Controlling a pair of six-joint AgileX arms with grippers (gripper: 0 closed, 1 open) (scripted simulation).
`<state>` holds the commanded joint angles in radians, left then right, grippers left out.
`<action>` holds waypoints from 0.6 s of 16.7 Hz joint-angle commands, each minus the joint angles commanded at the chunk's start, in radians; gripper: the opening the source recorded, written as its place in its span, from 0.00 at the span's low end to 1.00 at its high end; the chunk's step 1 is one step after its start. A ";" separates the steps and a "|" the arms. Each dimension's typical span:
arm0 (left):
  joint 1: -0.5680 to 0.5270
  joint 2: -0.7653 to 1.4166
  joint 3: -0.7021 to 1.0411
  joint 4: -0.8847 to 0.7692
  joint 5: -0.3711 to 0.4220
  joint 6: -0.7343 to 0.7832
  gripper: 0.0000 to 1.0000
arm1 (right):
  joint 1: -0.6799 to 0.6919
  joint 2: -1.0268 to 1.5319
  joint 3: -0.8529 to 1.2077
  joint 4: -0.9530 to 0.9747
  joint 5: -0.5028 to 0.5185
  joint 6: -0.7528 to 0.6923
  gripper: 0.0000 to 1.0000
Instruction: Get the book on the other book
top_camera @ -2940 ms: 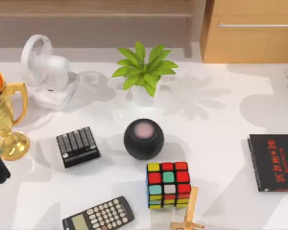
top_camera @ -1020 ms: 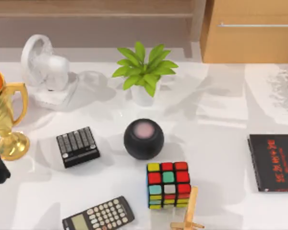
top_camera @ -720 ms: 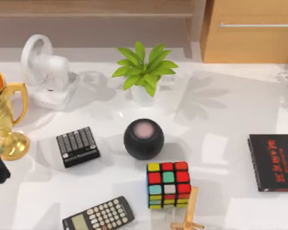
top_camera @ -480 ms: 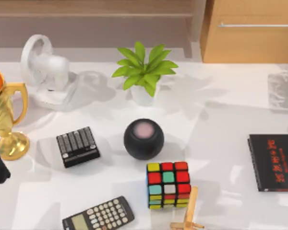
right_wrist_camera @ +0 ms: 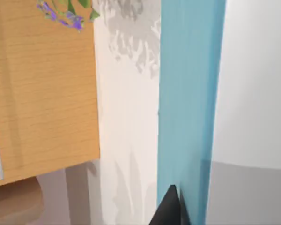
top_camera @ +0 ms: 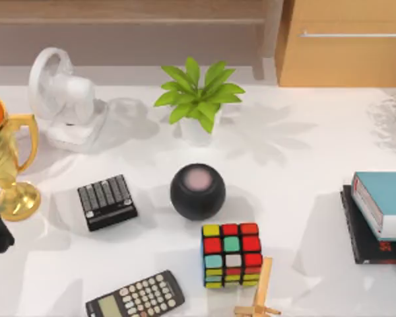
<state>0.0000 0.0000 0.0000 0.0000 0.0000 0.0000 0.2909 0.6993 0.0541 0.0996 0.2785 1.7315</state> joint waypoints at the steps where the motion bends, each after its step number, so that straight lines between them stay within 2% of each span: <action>1: 0.000 0.000 0.000 0.000 0.000 0.000 1.00 | 0.004 -0.002 -0.004 -0.001 0.001 0.003 0.00; 10: 0.000 0.000 0.000 0.000 0.000 0.000 1.00 | -0.006 0.046 -0.003 0.048 -0.007 0.000 0.00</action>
<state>0.0000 0.0000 0.0000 0.0000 0.0000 0.0000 0.2846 0.7452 0.0510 0.1476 0.2717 1.7310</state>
